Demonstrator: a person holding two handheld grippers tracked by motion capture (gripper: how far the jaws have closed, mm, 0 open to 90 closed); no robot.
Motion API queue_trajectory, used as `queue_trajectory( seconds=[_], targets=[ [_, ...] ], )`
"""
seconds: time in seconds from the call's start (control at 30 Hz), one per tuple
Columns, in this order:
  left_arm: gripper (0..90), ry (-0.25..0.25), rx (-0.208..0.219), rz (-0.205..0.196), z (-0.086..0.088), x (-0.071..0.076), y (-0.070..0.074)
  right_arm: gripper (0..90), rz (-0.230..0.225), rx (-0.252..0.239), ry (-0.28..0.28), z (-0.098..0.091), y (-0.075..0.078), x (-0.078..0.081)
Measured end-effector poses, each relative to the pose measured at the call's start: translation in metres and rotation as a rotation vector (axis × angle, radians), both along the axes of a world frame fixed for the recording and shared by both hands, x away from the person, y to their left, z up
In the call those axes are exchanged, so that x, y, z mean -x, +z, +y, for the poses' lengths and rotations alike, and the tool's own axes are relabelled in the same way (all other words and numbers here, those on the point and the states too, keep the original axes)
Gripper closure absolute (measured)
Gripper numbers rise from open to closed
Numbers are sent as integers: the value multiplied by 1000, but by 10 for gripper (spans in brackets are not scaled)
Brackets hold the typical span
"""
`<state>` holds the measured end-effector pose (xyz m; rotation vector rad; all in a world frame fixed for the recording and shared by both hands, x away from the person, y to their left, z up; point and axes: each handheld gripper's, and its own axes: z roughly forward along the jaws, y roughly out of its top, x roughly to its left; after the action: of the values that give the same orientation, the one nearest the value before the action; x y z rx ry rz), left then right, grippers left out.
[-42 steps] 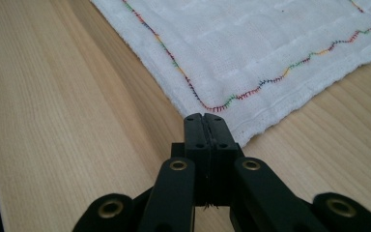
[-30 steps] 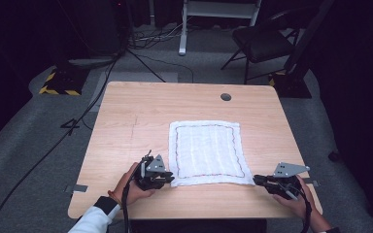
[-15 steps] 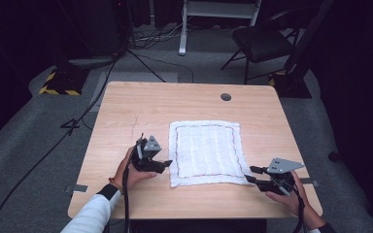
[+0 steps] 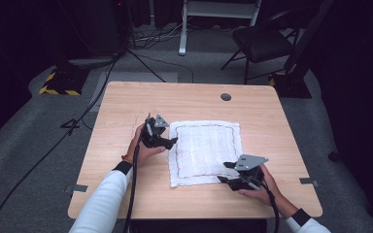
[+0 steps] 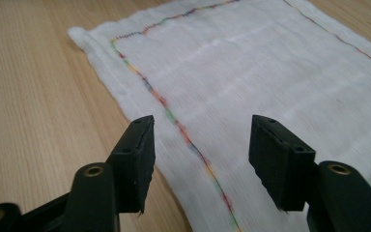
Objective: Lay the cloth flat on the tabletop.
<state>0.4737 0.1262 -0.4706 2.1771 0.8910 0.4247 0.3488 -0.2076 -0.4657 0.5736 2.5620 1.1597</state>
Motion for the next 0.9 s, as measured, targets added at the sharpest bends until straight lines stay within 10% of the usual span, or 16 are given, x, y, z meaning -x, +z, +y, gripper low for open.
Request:
queue_trajectory(
  seconds=[0.47, 0.9],
  targets=[
    [211, 96, 13, 63, -13, -52, -23, 519, -21, 46, 242, 118, -15, 2],
    [240, 81, 16, 77, -13, -55, -32, 555, 2, 70, 237, 153, -30, 0]
  ],
)
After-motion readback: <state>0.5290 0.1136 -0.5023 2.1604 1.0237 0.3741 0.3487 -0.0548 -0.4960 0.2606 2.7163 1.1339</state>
